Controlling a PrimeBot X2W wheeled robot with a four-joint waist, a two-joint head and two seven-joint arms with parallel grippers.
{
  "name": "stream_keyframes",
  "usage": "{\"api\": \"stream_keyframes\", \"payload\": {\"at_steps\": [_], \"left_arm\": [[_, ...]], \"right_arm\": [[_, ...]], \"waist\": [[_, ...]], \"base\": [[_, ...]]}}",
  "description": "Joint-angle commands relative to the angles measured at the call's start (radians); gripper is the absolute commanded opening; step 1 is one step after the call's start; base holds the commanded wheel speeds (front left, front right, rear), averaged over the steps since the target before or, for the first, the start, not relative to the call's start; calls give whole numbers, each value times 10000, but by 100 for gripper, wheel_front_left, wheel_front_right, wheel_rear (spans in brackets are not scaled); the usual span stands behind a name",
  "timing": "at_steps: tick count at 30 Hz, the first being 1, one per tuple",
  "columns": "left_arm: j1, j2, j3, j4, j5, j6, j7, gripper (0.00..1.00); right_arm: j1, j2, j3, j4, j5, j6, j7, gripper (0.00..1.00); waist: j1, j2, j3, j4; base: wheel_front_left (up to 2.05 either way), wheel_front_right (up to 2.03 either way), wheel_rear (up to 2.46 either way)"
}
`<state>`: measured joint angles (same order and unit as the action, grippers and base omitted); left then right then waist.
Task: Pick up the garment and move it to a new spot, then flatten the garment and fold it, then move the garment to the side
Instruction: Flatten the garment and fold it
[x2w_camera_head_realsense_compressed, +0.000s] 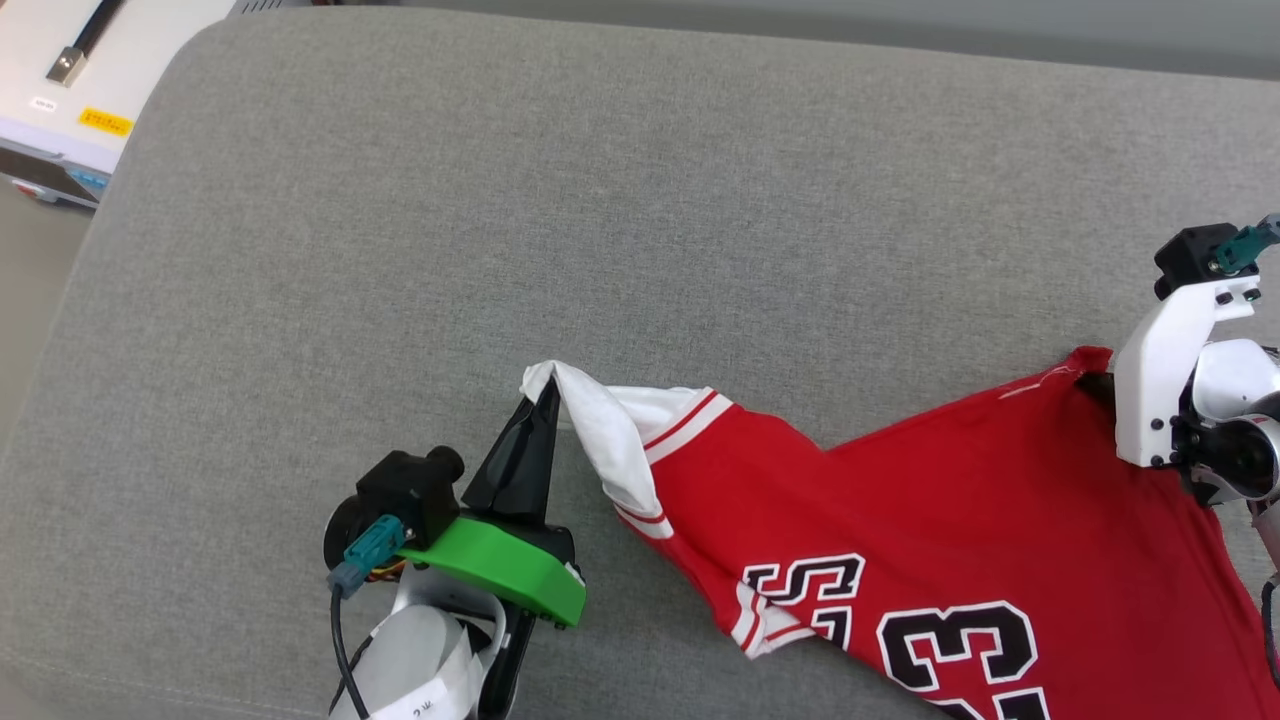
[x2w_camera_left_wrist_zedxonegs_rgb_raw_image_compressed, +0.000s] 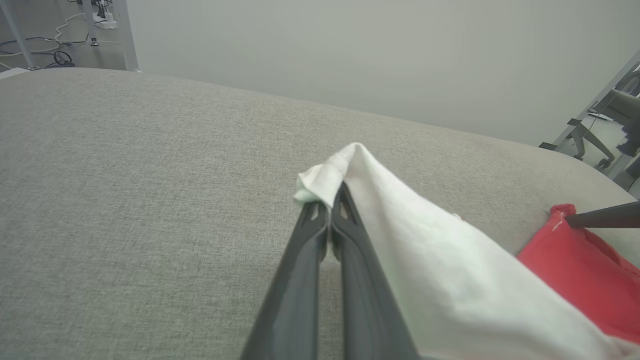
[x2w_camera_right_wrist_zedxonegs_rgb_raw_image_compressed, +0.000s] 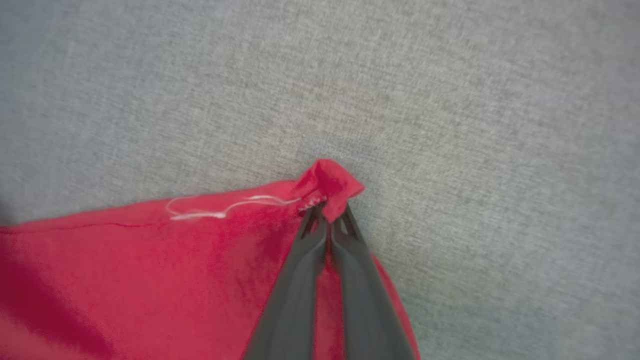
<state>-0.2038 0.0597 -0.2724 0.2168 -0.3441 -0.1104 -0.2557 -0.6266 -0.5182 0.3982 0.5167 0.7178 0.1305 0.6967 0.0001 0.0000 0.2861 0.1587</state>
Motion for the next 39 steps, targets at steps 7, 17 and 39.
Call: {"api": "stream_keyframes", "payload": {"at_steps": [7,17,39], "left_arm": [[-517,245,760,-21,179,50,-60,0],[-3547,1249,1021,1548,56,-102,554,0],[-12848,3011,-24,6315,215,-201,863,0]], "right_arm": [[-517,477,-1092,-26,-133,2,-1741,0],[-1652,1079,-1483,385,-1092,2,-2996,0],[-7774,2162,-3615,2626,-4503,2,-6217,0]], "waist": [[-1,0,-1528,-804],[-1,0,-2041,-1328],[-1,0,1029,-1860]], "base": [[0,0,0],[0,0,0],[0,0,0]]}}
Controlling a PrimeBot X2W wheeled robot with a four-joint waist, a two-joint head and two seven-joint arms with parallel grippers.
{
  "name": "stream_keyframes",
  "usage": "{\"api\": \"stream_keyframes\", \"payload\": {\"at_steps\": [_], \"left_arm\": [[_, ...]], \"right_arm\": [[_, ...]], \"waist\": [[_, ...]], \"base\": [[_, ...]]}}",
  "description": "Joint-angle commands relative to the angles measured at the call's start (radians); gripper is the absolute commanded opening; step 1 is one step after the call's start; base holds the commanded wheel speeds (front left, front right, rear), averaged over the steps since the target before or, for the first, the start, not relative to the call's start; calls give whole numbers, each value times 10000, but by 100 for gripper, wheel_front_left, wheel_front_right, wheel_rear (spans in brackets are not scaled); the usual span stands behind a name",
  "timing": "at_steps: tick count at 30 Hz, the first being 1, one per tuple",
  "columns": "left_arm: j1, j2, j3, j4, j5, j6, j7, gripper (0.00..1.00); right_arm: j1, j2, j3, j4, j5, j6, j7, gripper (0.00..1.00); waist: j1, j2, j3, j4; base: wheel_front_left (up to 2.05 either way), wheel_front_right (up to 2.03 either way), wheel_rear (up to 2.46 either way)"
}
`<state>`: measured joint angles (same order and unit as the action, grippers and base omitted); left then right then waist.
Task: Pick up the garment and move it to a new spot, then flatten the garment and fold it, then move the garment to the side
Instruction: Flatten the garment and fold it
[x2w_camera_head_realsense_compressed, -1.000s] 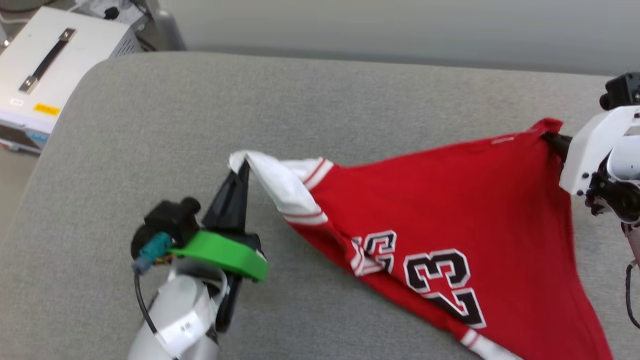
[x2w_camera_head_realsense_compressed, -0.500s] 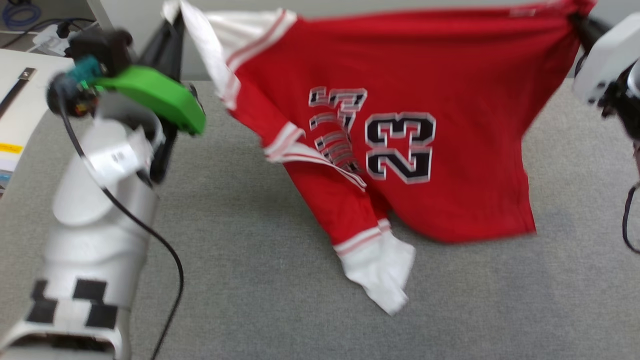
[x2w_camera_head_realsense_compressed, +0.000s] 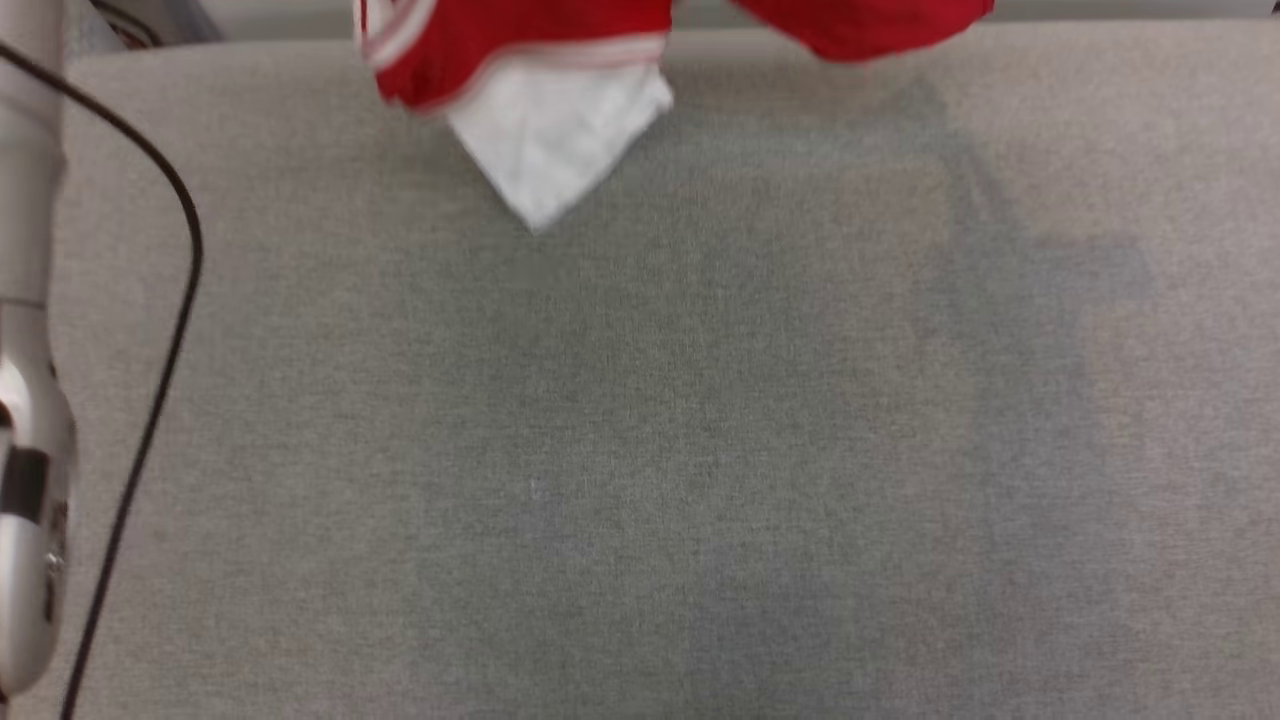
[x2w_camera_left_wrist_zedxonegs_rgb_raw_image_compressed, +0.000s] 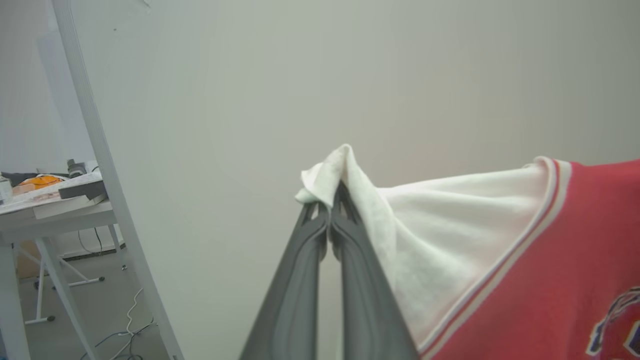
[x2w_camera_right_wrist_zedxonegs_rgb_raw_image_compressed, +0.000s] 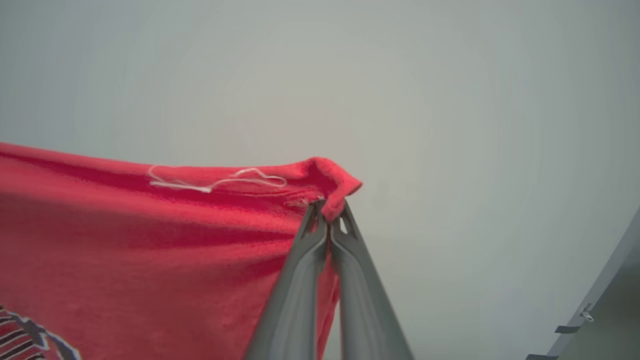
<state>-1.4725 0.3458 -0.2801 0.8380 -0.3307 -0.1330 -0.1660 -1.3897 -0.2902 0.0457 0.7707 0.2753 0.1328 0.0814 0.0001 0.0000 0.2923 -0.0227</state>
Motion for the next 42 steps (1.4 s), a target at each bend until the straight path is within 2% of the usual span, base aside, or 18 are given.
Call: {"api": "stream_keyframes", "payload": {"at_steps": [1,6,10,15,22,29,36,42], "left_arm": [[-475,135,31,214,91,25,-55,0],[-1855,20,142,907,-22,43,-257,0],[-2338,-233,298,1571,-314,45,-491,0],[-2331,-372,269,2047,-472,37,-724,0],[-1592,-624,230,2473,-843,28,-899,0],[688,-1018,-228,1923,-2254,25,-943,0],[4002,-683,-762,290,-3432,24,-954,0],[6827,-351,-940,-1118,-3555,24,-956,0]], "right_arm": [[-418,-125,-137,152,-175,-21,-130,0],[-1749,-127,-231,582,-689,-21,-349,0],[-2515,25,-131,1083,-1002,-21,-594,0],[-2884,216,180,1531,-1021,-21,-854,0],[-2441,274,777,2180,-534,-21,-1118,0],[-446,244,1912,2217,681,-21,-1478,0],[2612,-290,2849,1470,2210,-21,-1765,0],[5180,-977,3126,413,3189,-21,-1917,0]], "waist": [[-1,0,1148,-24],[-1,0,2085,48],[-1,0,2701,135],[-1,0,3229,226],[-1,0,3314,328],[-1,0,2658,432],[-1,0,1587,610],[-1,0,546,828]], "base": [[0,0,0],[0,0,0],[0,0,0],[0,0,0],[0,0,0],[0,0,0],[0,0,0],[0,0,0]]}}
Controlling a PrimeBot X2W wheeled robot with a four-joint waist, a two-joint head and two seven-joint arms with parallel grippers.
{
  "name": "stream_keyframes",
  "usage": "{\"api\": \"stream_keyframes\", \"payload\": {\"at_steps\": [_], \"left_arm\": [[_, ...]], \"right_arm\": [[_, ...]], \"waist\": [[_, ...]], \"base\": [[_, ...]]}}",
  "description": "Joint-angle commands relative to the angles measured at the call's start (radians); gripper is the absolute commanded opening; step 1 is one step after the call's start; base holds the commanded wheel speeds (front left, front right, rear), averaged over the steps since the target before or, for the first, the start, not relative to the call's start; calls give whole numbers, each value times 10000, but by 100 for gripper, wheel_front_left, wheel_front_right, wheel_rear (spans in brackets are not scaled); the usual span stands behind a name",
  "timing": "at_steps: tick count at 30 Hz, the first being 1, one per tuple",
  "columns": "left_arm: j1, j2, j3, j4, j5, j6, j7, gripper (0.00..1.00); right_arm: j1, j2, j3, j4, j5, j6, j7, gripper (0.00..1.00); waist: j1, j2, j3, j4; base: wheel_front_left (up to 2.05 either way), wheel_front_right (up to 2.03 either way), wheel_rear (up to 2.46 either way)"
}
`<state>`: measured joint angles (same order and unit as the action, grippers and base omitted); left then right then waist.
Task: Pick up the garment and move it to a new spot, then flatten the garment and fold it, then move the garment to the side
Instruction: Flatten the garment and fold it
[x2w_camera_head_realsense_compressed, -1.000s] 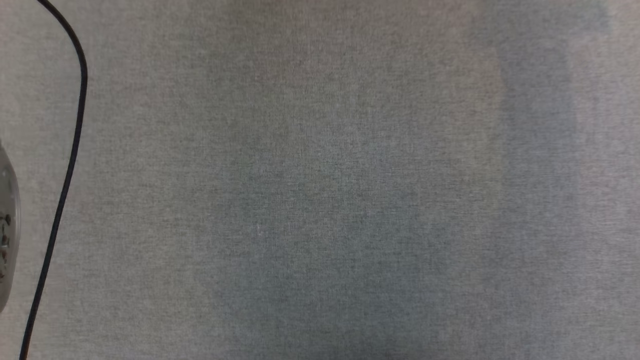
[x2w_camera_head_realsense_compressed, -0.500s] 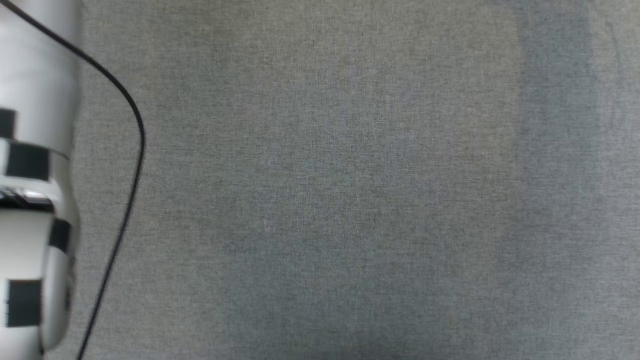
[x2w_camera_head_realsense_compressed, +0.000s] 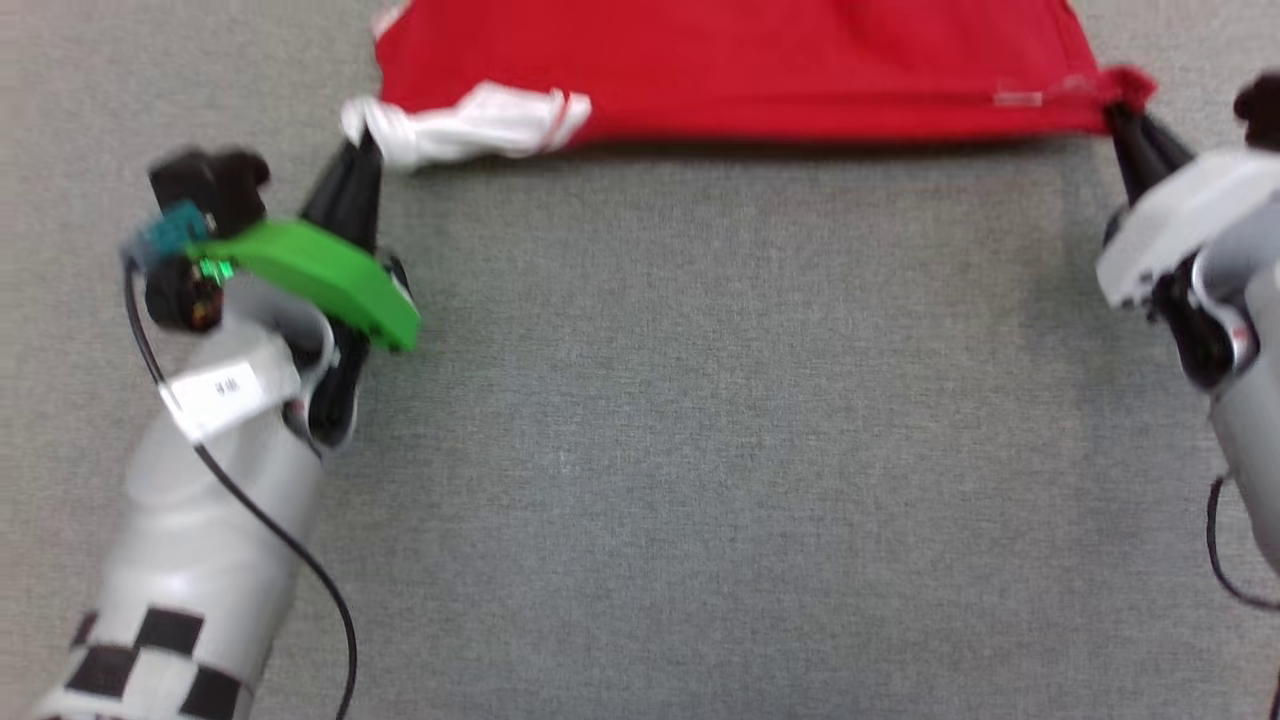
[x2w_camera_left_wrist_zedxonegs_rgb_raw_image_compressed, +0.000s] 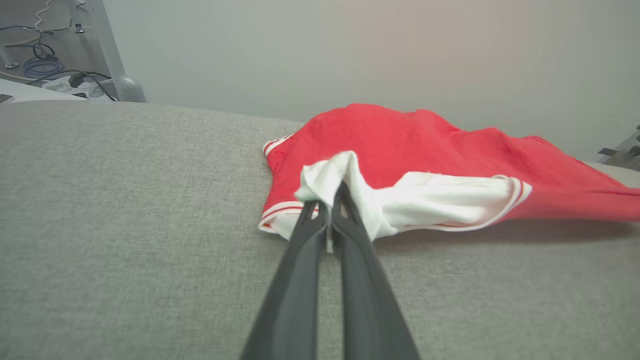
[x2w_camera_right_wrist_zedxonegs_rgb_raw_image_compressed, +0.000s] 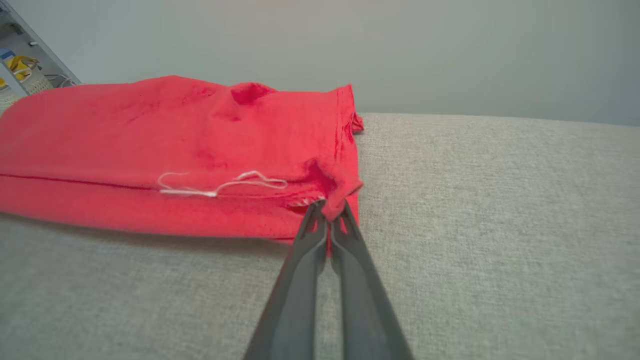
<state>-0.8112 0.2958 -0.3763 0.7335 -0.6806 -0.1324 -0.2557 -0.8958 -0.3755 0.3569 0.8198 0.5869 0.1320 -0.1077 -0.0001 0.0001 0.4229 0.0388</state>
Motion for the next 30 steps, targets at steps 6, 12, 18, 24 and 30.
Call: {"api": "stream_keyframes", "payload": {"at_steps": [6,12,18,24,30], "left_arm": [[2378,433,5,-998,-313,66,-54,0],[4818,849,151,-2316,-706,669,256,0],[6811,1275,335,-3904,-1019,1462,727,0],[8523,1654,392,-5526,-1247,2239,1351,0],[9804,1797,278,-6824,-1496,2757,1910,0]], "right_arm": [[2368,-399,9,-1007,556,-13,313,0],[4664,-370,-337,-2176,480,-13,784,0],[6568,-107,-1186,-3453,115,-13,1191,0],[8594,388,-2230,-5055,-506,-13,1950,0],[10600,1013,-3126,-7046,-1224,-13,2989,0]], "waist": [[1,-1,-2024,207],[1,-1,-3147,23],[1,-1,-3749,-95],[1,-1,-4160,-76],[1,-1,-4169,-2]], "base": [[0,0,0],[0,0,0],[0,0,0],[0,0,0],[0,0,0]]}}
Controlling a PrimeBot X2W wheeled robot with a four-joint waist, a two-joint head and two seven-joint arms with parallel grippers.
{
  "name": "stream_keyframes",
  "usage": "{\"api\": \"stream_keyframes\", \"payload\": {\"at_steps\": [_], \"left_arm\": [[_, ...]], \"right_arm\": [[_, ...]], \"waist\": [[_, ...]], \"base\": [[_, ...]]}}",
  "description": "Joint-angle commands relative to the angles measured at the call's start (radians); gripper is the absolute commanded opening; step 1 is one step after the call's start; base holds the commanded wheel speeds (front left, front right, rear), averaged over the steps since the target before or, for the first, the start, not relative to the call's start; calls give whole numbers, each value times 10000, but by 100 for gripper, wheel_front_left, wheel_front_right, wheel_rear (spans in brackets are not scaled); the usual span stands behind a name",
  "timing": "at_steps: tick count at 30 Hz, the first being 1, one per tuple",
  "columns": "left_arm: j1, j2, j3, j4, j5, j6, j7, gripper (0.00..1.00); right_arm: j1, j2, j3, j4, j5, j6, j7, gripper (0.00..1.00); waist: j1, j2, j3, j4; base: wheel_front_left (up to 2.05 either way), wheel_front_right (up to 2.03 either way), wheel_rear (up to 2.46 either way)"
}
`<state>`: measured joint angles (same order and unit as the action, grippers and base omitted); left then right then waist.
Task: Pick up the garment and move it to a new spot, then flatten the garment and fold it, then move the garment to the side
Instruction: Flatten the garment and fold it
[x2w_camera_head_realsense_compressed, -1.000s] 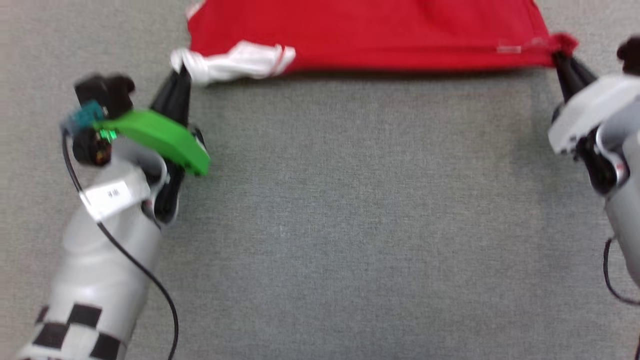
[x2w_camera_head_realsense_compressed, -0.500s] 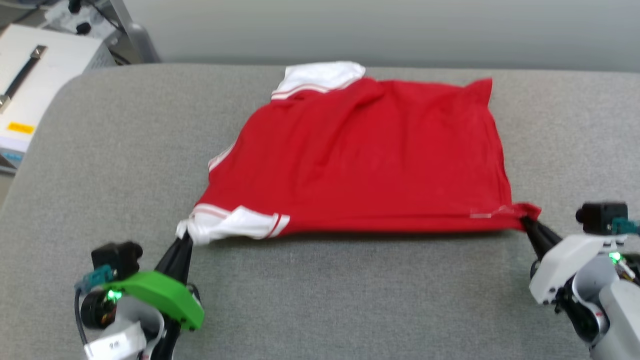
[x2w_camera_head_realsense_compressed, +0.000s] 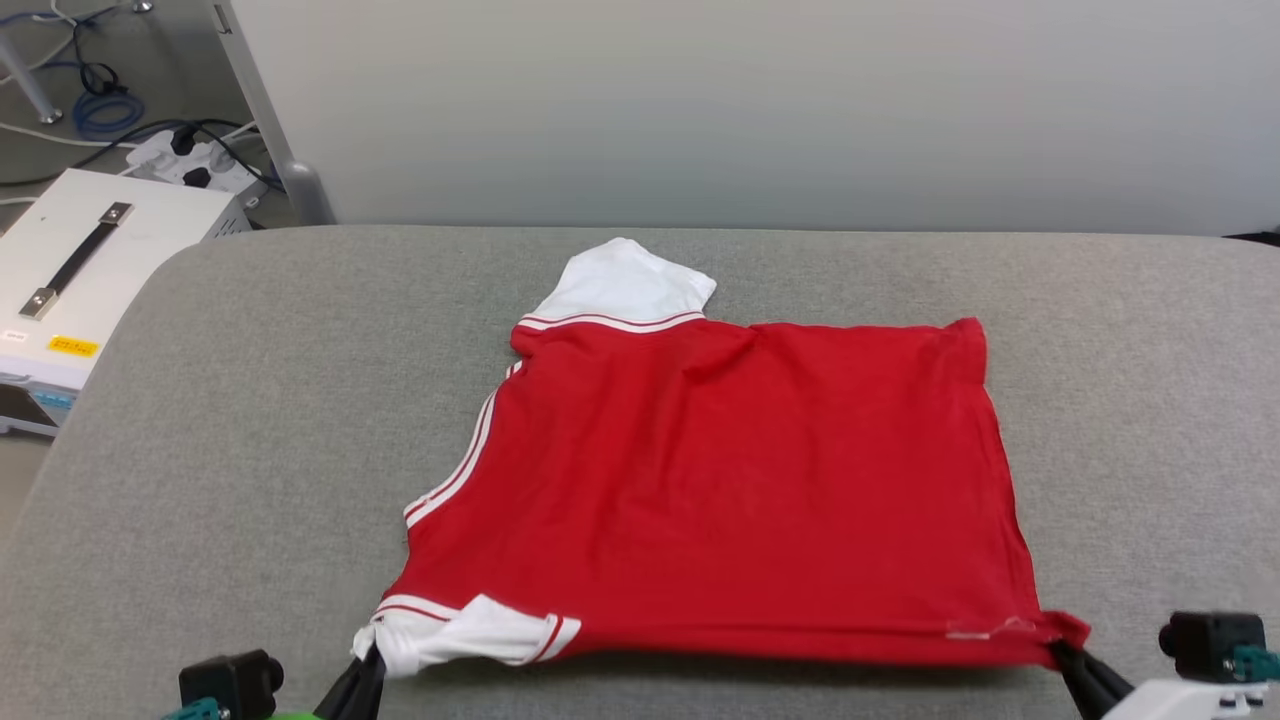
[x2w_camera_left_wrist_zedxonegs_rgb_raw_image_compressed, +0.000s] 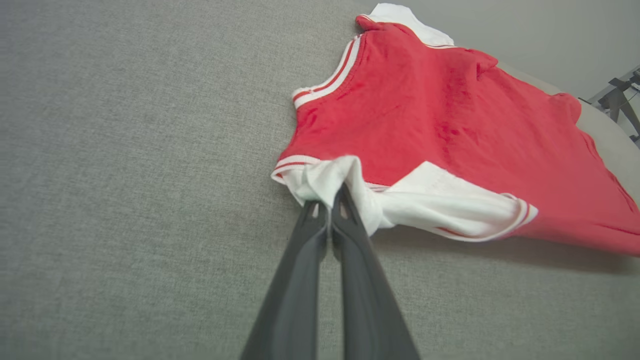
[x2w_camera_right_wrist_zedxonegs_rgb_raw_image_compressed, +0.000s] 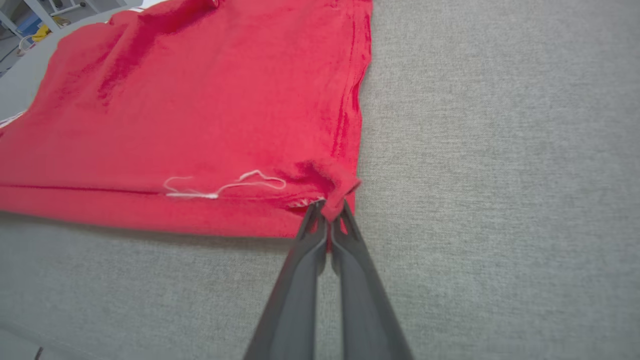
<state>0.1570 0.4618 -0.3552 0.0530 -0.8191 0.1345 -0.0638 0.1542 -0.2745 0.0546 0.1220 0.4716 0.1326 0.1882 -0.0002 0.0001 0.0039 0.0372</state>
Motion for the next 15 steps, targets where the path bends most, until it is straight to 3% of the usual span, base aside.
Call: {"api": "stream_keyframes", "payload": {"at_steps": [1,6,15], "left_arm": [[250,142,84,-176,-134,173,12,0],[363,264,61,-949,-169,321,255,0],[-1708,-15,-266,-581,333,-175,169,0]], "right_arm": [[340,81,-235,-304,-200,-19,177,0],[1025,585,-803,-1394,-591,-19,896,0],[-129,615,-775,-1783,-757,-19,1300,0]], "waist": [[2,-1,54,21],[2,-1,384,46],[2,-1,1197,-2]], "base": [[0,0,0],[0,0,0],[0,0,0]]}}
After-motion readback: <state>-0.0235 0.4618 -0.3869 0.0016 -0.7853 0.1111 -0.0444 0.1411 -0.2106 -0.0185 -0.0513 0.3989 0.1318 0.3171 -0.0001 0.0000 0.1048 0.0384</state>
